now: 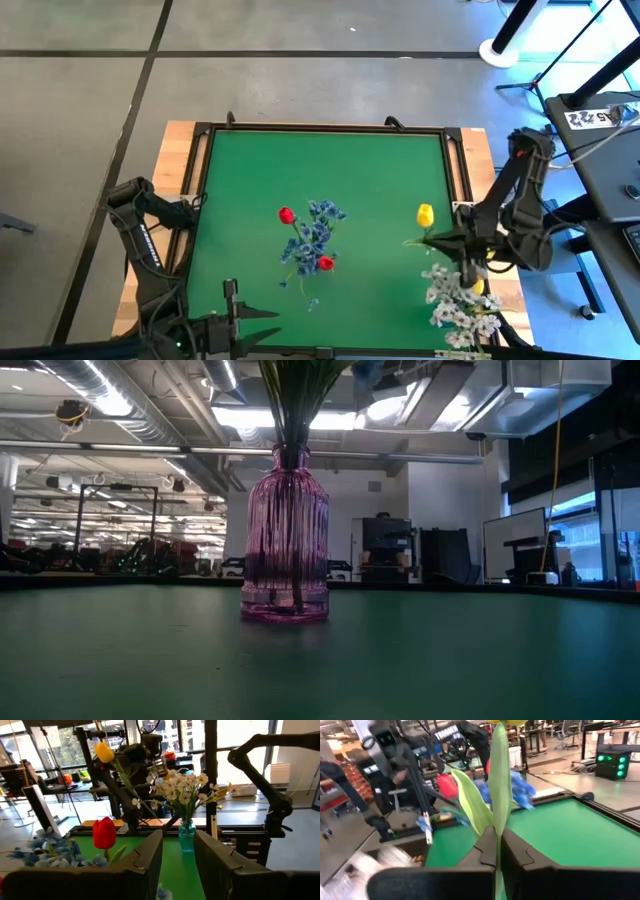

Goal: Sort flowers into vase by color
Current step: Put the yellow flower into the blue vase

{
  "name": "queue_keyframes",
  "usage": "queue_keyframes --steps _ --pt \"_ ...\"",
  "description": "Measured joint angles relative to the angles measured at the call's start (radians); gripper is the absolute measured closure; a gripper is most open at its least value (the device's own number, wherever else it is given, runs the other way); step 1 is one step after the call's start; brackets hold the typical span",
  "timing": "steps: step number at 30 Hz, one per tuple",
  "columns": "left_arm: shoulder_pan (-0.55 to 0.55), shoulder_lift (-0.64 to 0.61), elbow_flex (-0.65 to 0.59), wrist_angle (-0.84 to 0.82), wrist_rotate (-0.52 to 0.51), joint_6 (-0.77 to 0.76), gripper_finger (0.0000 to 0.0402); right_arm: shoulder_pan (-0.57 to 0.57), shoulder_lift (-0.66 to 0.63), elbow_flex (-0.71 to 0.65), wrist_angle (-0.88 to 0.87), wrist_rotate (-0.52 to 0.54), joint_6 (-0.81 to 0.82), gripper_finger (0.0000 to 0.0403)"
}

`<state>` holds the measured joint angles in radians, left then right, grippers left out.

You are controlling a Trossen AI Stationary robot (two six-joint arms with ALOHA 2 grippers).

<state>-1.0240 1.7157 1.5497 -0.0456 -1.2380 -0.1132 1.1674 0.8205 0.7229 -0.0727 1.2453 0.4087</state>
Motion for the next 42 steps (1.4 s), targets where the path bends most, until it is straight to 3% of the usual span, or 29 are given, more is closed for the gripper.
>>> queue_keyframes --steps 4,8,12,17,20,24,33,37,42 --pt "0.009 0.0 0.0 -0.007 0.008 -0.009 0.0294 0.073 -0.089 -0.06 -0.134 -0.028 0.077 0.04" --pt "0.024 0.001 0.0 -0.02 0.022 -0.012 0.0294 0.114 -0.189 -0.139 -0.122 -0.077 0.131 0.0401" --pt "0.044 0.001 0.0 -0.023 0.028 -0.012 0.0294 0.123 -0.262 -0.219 0.011 -0.143 0.095 0.0401" --pt "0.072 0.001 0.0 -0.023 0.029 -0.012 0.0294 0.114 -0.297 -0.311 0.318 -0.221 -0.135 0.0401" --pt "0.09 0.001 0.0 -0.024 0.034 -0.012 0.0294 0.055 -0.3 -0.355 0.499 -0.357 -0.261 0.0402" --pt "0.11 0.001 0.0 -0.025 0.104 -0.012 0.0294 -0.082 -0.291 -0.378 0.614 -0.607 -0.317 0.0402" --pt "0.106 0.002 0.0 -0.025 0.132 -0.015 0.0294 -0.322 -0.316 -0.378 0.653 -1.175 -0.195 0.0402" --pt "0.105 0.002 0.0 -0.024 0.133 -0.015 0.0294 -0.393 -0.352 -0.377 0.631 -1.237 -0.155 0.0402" --pt "0.106 0.002 0.0 -0.037 0.145 -0.043 0.0294 -0.525 -0.383 -0.377 0.544 -1.433 -0.123 0.0402"
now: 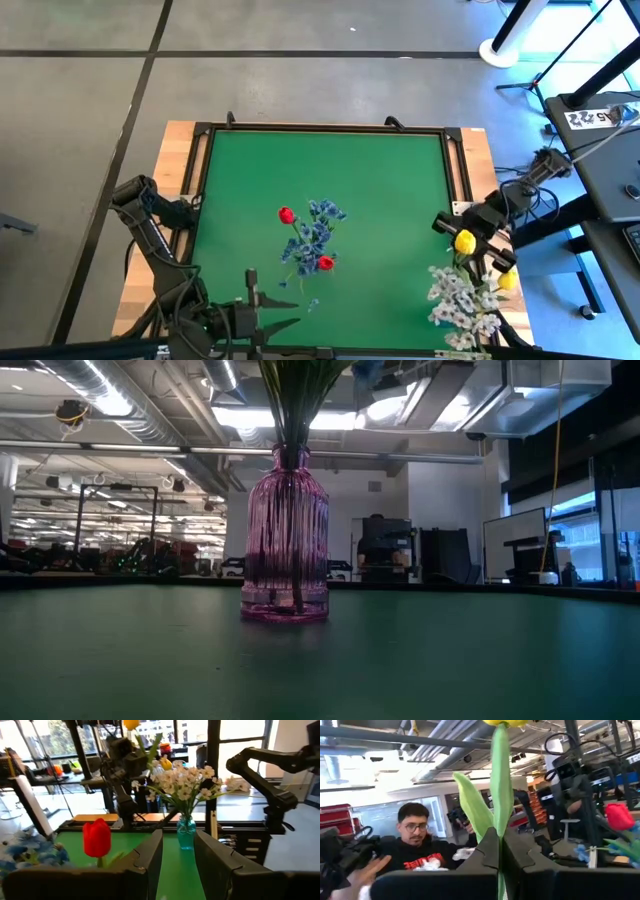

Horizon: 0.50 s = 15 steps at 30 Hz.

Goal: Sort flowers into vase by color
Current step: Put the yellow flower into the blue vase

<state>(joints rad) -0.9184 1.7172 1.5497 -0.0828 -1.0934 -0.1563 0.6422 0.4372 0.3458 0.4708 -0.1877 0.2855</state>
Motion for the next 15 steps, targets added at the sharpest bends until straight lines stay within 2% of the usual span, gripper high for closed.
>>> queue_keyframes --steps 3,10,13,15 --pt "-0.001 0.0 0.0 -0.008 0.015 -0.026 0.0294 -0.066 -0.024 0.0 -0.001 -0.125 0.021 0.0402" --pt "0.002 0.0 0.0 -0.006 0.014 -0.021 0.0294 -0.172 -0.115 0.0 0.007 -0.343 0.015 0.0402" --pt "0.008 0.0 0.0 -0.007 0.014 -0.026 0.0294 -0.204 -0.174 0.0 -0.002 -0.399 0.074 0.0402" --pt "0.008 0.0 0.0 -0.007 0.013 -0.044 0.0294 -0.21 -0.201 0.0 0.017 -0.4 0.089 0.0402"
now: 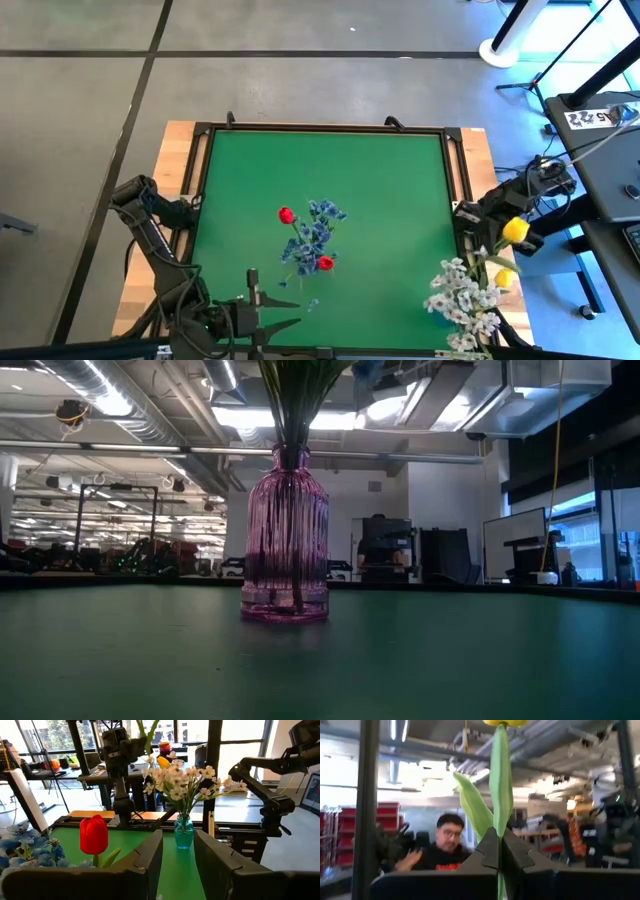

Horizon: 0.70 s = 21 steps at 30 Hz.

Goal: Sort flowers into vase by color
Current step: Put the yellow flower into the blue vase

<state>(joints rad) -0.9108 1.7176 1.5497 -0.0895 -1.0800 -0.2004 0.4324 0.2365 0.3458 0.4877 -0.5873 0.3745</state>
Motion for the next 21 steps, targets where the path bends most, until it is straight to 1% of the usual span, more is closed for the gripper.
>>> queue_keyframes --steps 2,4,8,10,12,15,17,18,19,21 --pt "0.0 0.0 0.0 0.0 -0.002 -0.008 0.0294 0.018 0.007 -0.011 0.064 0.03 0.027 0.0402" --pt "-0.003 0.0 0.0 0.0 -0.005 -0.008 0.0294 0.059 0.024 -0.043 0.12 0.072 0.065 0.0401" --pt "-0.004 0.0 0.0 0.0 -0.029 -0.01 0.0294 0.156 0.06 -0.101 0.139 0.214 0.044 0.0383" --pt "0.0 0.0 0.0 0.0 -0.065 -0.019 0.0294 0.207 0.093 -0.124 0.142 0.23 0.008 0.0376" --pt "0.004 0.0 0.0 0.001 -0.09 -0.04 0.0294 0.255 0.132 -0.13 0.171 0.251 -0.025 0.0379" --pt "0.01 0.0 0.0 0.0 -0.092 -0.055 0.0294 0.316 0.182 -0.129 0.31 0.29 -0.072 0.0396" --pt "0.011 0.0 0.0 0.0 -0.095 -0.055 0.0294 0.35 0.205 -0.127 0.401 0.303 -0.069 0.0397" --pt "0.014 0.0 0.0 0.0 -0.095 -0.055 0.0294 0.37 0.216 -0.126 0.424 0.331 -0.043 0.0394" --pt "0.016 0.0 0.0 0.0 -0.094 -0.056 0.0294 0.39 0.227 -0.123 0.419 0.352 -0.014 0.0391" --pt "0.023 0.0 0.0 0.0 -0.095 -0.055 0.0294 0.431 0.239 -0.127 0.387 0.389 -0.013 0.0387"
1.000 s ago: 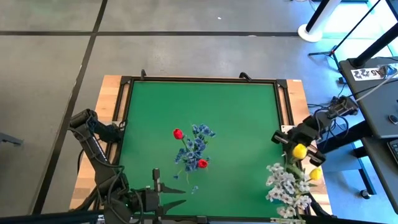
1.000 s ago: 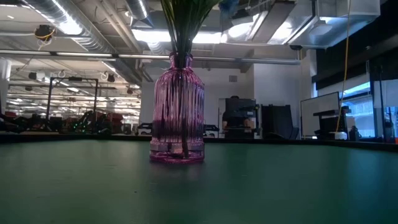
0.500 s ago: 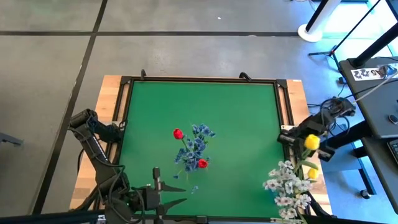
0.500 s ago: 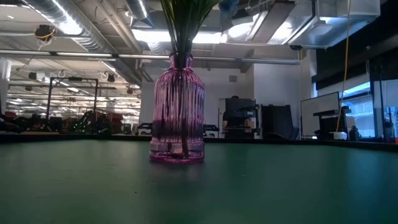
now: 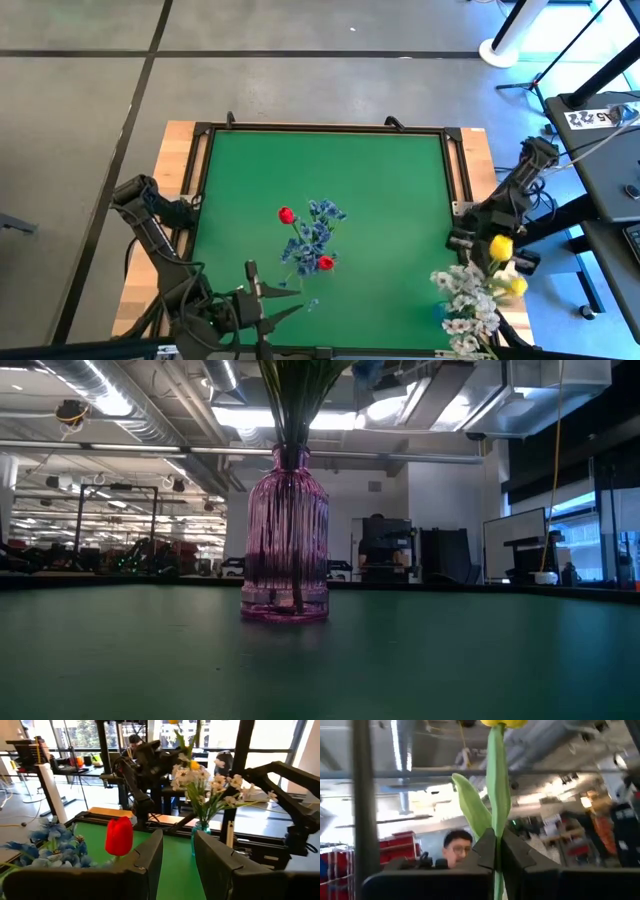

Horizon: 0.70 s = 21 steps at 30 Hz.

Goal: Sort flowers into vase by color
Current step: Put the yellow flower into the blue vase

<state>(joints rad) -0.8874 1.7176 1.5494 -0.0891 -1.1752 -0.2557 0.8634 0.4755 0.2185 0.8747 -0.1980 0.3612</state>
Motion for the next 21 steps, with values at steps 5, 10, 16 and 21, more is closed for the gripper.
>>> queue_keyframes --steps 5,10,16,21 --pt "0.025 0.0 0.0 0.0 -0.001 0.0 0.0294 0.058 0.039 0.0 -0.002 0.197 -0.021 0.0398" --pt "0.04 0.0 0.0 0.0 0.002 -0.002 0.0294 0.115 0.114 0.0 0.031 0.206 -0.104 0.0393" --pt "0.039 0.0 0.0 0.0 0.013 -0.004 0.0294 0.206 0.213 0.0 0.101 0.206 -0.232 0.0395" --pt "0.028 0.0 0.0 -0.001 0.016 -0.027 0.0294 0.251 0.272 0.0 0.102 0.207 -0.264 0.0398"
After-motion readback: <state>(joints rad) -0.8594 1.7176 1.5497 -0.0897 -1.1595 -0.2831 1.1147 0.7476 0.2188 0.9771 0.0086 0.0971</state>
